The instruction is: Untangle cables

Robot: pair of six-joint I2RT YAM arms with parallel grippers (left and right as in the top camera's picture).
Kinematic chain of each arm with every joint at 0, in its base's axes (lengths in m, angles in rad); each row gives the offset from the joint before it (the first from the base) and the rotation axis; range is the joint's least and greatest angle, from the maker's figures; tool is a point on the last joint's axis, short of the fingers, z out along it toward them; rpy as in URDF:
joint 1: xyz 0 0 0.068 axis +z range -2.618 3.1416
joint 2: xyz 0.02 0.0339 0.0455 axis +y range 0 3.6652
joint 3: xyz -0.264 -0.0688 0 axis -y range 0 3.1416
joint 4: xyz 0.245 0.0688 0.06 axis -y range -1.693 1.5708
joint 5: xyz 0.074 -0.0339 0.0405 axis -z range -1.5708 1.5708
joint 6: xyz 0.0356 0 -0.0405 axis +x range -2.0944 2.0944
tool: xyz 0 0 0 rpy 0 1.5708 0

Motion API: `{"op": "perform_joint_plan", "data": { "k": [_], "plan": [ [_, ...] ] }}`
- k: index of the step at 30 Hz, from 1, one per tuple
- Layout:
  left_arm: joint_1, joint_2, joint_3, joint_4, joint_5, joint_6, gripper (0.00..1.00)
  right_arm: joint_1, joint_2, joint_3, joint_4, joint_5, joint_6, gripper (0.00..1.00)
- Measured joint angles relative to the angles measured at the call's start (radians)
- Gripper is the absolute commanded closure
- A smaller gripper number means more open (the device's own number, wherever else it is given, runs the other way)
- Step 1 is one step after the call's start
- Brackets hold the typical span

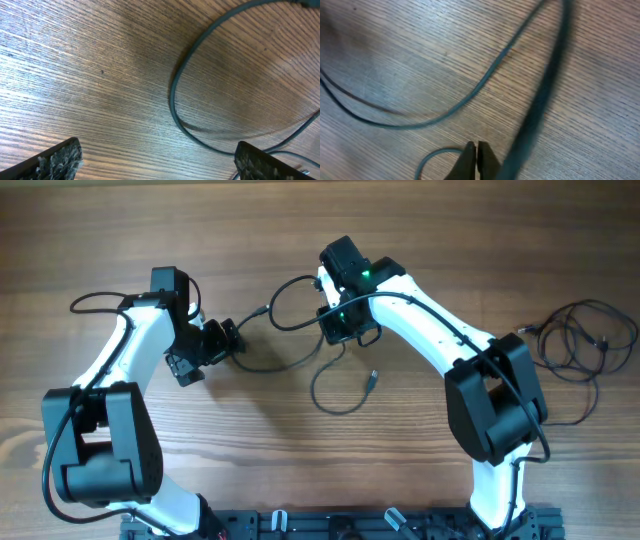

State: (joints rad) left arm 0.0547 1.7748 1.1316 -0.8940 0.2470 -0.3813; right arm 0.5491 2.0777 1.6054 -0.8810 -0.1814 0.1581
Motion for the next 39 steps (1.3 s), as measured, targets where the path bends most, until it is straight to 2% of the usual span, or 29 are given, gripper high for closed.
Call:
{"op": "perform_joint_plan", "data": {
  "k": [9, 14, 19, 27, 34, 39],
  "plan": [
    [0.000, 0.000, 0.000, 0.000, 0.000, -0.003, 0.00, -0.034, -0.016, 0.002, -0.036, 0.027, 0.000, 0.95],
    [0.000, 0.000, 0.000, 0.000, -0.003, -0.003, 0.00, -0.105, -0.124, 0.039, -0.056, 0.124, 0.002, 0.96],
    [0.000, 0.000, 0.000, 0.000, -0.004, -0.003, 0.00, -0.253, -0.312, 0.135, -0.003, 0.257, 0.002, 0.96],
    [0.000, 0.000, 0.000, 0.000, -0.004, -0.003, 0.00, -0.632, -0.595, 0.224, 0.204, 0.340, 0.070, 0.96],
    [0.000, 0.000, 0.000, -0.006, -0.004, -0.003, 0.00, -0.858, -0.596, 0.226, 0.175, 0.350, 0.097, 0.96],
    [0.000, 0.000, 0.000, -0.008, -0.004, -0.003, 0.00, -0.921, -0.543, 0.214, 0.087, 0.351, 0.132, 0.96]
  ]
}}
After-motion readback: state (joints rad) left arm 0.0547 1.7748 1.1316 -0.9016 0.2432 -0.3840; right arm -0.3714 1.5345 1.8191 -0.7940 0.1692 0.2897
